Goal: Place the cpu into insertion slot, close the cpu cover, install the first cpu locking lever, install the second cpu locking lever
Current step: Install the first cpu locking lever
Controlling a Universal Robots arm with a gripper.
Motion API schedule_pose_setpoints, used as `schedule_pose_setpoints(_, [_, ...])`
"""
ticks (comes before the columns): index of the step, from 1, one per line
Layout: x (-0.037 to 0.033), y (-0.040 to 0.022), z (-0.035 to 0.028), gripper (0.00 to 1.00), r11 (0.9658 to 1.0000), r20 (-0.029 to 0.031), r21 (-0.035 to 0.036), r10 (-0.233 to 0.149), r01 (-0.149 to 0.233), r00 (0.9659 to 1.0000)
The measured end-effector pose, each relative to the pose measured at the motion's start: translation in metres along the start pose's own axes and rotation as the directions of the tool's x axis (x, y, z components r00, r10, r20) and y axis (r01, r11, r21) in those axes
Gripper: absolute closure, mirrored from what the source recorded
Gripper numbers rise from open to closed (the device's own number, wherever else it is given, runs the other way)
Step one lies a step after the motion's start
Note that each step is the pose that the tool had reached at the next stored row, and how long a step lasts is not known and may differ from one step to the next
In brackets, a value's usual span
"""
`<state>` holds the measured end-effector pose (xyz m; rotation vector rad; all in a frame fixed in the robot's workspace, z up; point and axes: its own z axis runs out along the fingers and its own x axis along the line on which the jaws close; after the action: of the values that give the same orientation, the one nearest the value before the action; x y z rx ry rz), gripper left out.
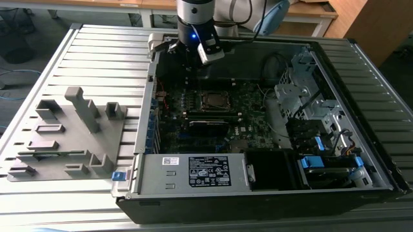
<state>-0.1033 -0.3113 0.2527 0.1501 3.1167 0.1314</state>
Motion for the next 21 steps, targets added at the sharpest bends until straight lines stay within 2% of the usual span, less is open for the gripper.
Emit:
schedule_pose_setpoints(4, [-0.0075,0.0007,0.0003,0.89,1.0000,0.0000,0.0000,0.000,0.000,1.0000])
schedule_pose_setpoints(11, [-0.0115,0.0011,0.0004,0.89,1.0000,0.0000,0.0000,0.000,0.000,1.0000])
schedule_pose_setpoints(21, [-0.0208,0.0019,0.0008,0.89,1.0000,0.0000,-0.0001,0.000,0.000,1.0000])
